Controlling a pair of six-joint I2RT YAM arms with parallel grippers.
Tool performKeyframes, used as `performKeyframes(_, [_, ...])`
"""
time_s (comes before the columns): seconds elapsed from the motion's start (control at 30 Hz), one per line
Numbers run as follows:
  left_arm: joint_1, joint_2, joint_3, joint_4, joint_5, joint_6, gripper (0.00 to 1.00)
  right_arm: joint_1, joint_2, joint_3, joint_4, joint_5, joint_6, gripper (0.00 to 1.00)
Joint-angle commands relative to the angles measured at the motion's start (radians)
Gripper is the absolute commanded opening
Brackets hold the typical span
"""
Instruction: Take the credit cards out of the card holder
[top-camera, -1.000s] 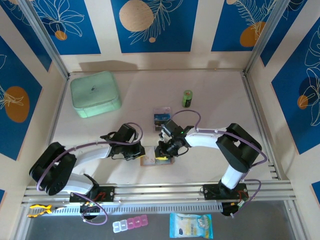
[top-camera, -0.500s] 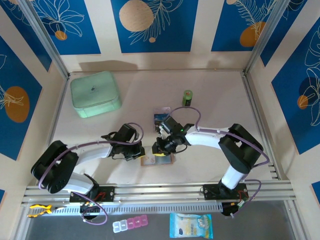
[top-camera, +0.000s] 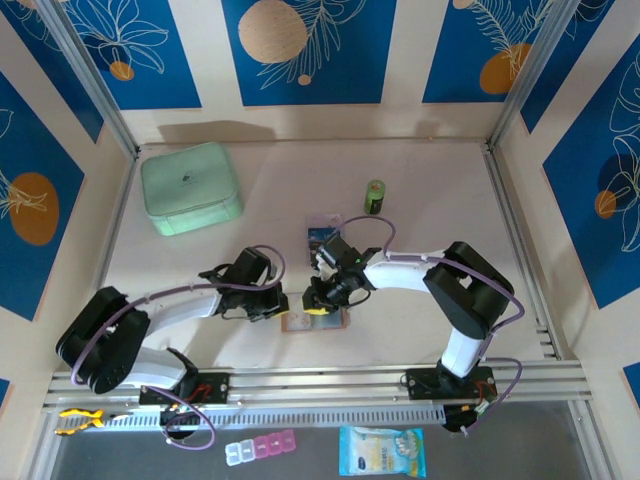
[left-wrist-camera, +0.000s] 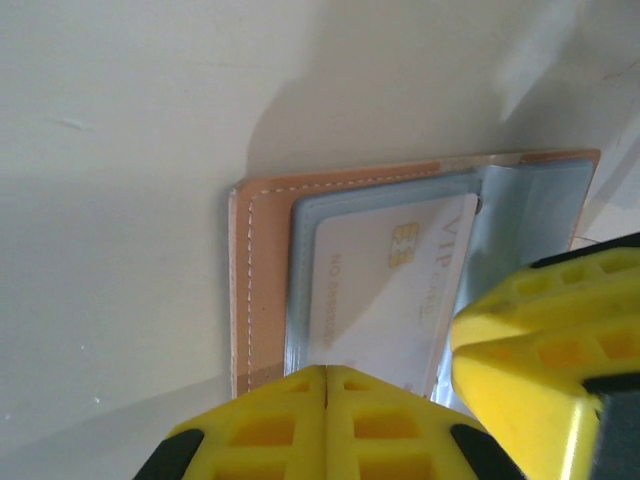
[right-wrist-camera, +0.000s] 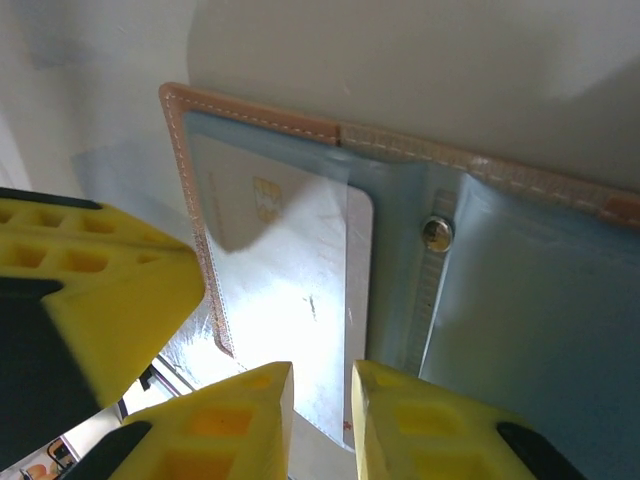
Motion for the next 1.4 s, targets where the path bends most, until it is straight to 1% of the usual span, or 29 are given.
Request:
performKeyframes(0.0, [0.008, -0.013, 0.019, -0.077, -0.024, 0.032, 0.05, 0.003, 0.008, 0.027, 0.004, -0.026, 0.004, 0.22])
performKeyframes(0.4, [0.008, 0.063, 0.006, -0.016, 0.014, 0.034, 0.02, 0.005, 0.033, 0.033, 0.007, -0.028, 0.003, 0.20])
performKeyframes(0.5, [0.009, 0.068, 0.003, -0.027, 0.009, 0.037, 0.01, 0.005, 0.039, 0.037, -0.006, -0.019, 0.000, 0.20])
performKeyframes(0.83, [0.012, 0.067, 0.011, -0.055, -0.001, 0.046, 0.01, 0.008, 0.015, 0.061, -0.136, 0.085, -0.043, 0.20])
performKeyframes(1.1, [0.014, 0.067, 0.025, -0.071, -0.001, 0.052, 0.01, 0.008, 0.000, 0.073, -0.166, 0.105, -0.055, 0.20])
performKeyframes(1.37, [0.014, 0.045, 0.043, -0.095, -0.006, 0.058, 0.01, 0.008, -0.022, 0.069, -0.157, 0.092, -0.056, 0.20])
